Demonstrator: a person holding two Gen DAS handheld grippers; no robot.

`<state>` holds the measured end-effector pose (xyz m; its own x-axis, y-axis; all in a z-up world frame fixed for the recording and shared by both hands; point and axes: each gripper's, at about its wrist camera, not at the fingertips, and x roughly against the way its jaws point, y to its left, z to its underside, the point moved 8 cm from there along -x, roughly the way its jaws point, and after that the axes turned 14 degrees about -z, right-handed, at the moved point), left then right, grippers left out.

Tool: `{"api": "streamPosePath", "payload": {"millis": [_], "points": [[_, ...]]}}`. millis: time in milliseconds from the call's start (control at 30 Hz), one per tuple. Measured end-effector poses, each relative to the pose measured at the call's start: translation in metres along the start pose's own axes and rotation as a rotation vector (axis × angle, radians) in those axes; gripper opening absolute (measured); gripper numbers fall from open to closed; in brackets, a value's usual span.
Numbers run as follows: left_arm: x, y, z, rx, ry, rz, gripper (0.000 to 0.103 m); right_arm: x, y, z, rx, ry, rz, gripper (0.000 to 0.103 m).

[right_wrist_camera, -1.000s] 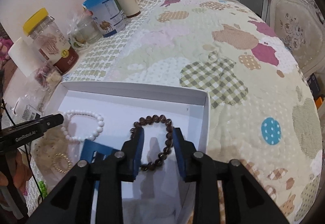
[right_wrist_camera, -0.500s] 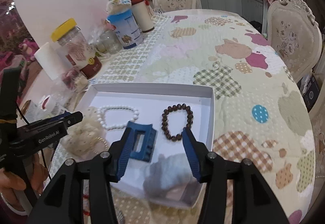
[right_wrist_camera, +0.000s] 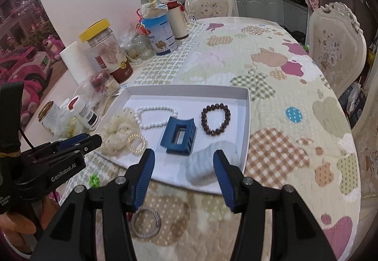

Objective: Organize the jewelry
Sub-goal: 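Lift both open grippers away from the tray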

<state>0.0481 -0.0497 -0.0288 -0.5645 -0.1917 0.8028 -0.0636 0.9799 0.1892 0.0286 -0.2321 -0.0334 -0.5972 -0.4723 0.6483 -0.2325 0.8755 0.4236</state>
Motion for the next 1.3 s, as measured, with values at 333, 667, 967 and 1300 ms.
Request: {"api": "streamPosePath", "payload": {"millis": [333, 667, 967, 1300], "points": [[0.028, 0.011, 0.037, 0.02, -0.008, -0.03, 0.028, 0.023, 0.018, 0.032, 0.034, 0.031, -0.014, 0.059], [0.046, 0.017, 0.055, 0.044, -0.017, -0.054, 0.028, 0.044, 0.034, 0.049, 0.083, 0.042, -0.037, 0.059], [0.052, 0.022, 0.062, 0.053, -0.021, -0.071, 0.028, 0.051, 0.036, 0.054, 0.089, 0.046, -0.044, 0.059], [0.051, 0.036, 0.068, 0.075, -0.004, -0.071, 0.028, 0.045, 0.042, 0.059, 0.1, 0.065, -0.061, 0.059]]}}
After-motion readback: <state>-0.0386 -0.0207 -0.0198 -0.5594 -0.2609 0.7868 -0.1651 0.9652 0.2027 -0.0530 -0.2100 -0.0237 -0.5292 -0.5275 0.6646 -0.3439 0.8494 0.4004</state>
